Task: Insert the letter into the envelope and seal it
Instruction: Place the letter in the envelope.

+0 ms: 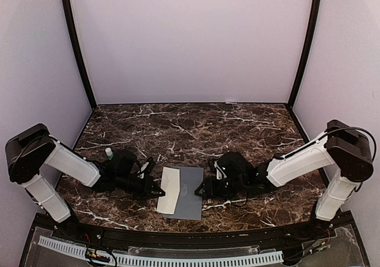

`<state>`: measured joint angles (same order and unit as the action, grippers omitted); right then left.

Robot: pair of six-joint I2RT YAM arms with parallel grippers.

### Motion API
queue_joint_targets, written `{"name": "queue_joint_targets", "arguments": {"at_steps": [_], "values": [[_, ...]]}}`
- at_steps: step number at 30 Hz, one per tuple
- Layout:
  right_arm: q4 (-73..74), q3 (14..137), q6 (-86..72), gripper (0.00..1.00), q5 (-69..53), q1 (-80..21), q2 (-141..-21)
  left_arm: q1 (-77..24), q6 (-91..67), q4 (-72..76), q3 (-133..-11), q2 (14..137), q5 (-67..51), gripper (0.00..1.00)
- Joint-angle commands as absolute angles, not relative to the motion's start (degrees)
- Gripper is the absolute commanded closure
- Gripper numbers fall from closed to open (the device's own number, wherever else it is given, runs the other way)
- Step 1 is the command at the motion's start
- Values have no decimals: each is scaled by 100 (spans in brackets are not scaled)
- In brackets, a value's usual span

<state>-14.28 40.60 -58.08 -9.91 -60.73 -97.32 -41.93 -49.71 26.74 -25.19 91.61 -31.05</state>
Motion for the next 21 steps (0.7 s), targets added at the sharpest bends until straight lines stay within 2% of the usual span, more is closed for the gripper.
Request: {"name": "queue_joint_targets", "arguments": {"at_steps": [1, 9, 21], "values": [[-733, 4313, -5649, 49, -460, -6050, -9493, -4182, -4879, 2660, -2574, 9179, -3220, 100], [-678, 4548, -5659, 48, -581, -6085, -9795, -4183, -4878, 2645, -2628, 9202, -3246, 100], [-557, 4874, -5650, 54, -633, -6204, -10138, -4190, -4917, 2696, -2761, 9362, -3354, 100]]}}
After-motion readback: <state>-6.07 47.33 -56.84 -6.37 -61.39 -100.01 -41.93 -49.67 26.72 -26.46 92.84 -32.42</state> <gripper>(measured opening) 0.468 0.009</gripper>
